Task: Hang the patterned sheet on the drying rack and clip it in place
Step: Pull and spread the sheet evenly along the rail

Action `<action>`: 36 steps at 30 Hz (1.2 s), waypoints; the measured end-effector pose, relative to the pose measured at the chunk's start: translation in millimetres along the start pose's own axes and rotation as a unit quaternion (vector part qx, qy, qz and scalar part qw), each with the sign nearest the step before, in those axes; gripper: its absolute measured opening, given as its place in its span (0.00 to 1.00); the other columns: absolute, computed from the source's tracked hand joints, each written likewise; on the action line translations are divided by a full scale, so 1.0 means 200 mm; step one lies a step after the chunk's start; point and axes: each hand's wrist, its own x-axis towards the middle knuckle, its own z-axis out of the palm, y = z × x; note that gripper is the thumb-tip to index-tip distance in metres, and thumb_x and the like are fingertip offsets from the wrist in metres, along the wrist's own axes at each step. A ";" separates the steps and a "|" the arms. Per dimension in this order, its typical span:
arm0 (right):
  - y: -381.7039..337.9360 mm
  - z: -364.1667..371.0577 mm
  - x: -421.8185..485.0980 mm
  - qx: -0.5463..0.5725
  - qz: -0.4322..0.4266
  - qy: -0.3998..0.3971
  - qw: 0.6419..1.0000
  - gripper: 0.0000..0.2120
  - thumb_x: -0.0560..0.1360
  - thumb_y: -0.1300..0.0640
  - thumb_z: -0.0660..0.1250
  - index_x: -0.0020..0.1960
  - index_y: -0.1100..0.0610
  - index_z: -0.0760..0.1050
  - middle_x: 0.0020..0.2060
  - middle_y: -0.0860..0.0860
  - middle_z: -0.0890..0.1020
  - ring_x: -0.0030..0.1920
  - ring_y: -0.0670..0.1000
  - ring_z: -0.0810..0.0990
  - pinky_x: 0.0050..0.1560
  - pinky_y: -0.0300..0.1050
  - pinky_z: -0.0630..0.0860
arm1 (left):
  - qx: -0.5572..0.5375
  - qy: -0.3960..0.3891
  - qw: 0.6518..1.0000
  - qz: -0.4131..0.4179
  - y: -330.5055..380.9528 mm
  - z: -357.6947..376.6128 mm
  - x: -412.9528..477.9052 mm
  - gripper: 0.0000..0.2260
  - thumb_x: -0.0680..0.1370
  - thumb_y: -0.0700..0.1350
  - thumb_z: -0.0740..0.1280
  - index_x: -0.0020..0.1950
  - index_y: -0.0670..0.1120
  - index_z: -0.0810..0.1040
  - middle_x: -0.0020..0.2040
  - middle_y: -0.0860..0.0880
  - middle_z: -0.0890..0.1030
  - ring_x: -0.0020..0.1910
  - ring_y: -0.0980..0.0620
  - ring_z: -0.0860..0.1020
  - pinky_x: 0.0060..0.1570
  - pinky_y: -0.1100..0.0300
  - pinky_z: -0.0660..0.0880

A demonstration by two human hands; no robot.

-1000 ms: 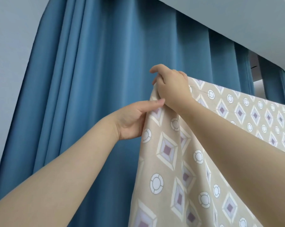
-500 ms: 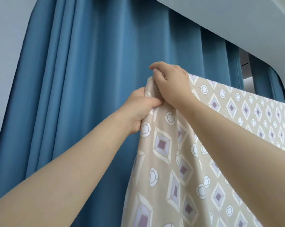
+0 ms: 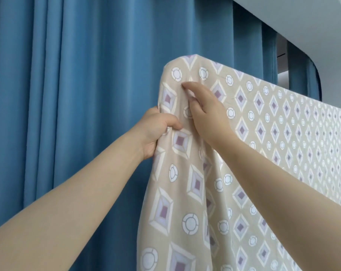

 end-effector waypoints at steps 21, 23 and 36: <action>-0.07 0.00 -0.72 0.087 0.201 -0.081 0.972 0.24 0.80 0.60 0.51 0.72 0.42 0.61 0.58 0.43 0.76 0.53 0.41 0.72 0.50 0.25 0.66 | 0.070 0.015 0.995 -0.074 -0.37 0.02 -0.43 0.11 0.71 0.28 0.60 0.49 0.37 0.78 0.39 0.40 0.80 0.37 0.45 0.81 0.39 0.53 0.80; -0.06 0.00 -0.76 0.097 0.199 -0.087 0.971 0.24 0.80 0.61 0.51 0.73 0.43 0.60 0.56 0.42 0.75 0.52 0.41 0.73 0.48 0.22 0.66 | 0.071 0.031 0.995 -0.067 -0.37 0.04 -0.44 0.12 0.71 0.28 0.60 0.48 0.38 0.79 0.39 0.41 0.80 0.36 0.46 0.81 0.38 0.53 0.80; 0.02 -0.02 -1.03 0.201 0.261 -0.121 0.936 0.15 0.75 0.54 0.66 0.60 0.46 0.67 0.47 0.44 0.78 0.43 0.38 0.75 0.46 0.29 0.70 | 0.193 0.070 0.969 -0.137 -0.49 0.04 -0.74 0.15 0.72 0.34 0.71 0.54 0.49 0.78 0.47 0.51 0.85 0.46 0.53 0.83 0.45 0.59 0.80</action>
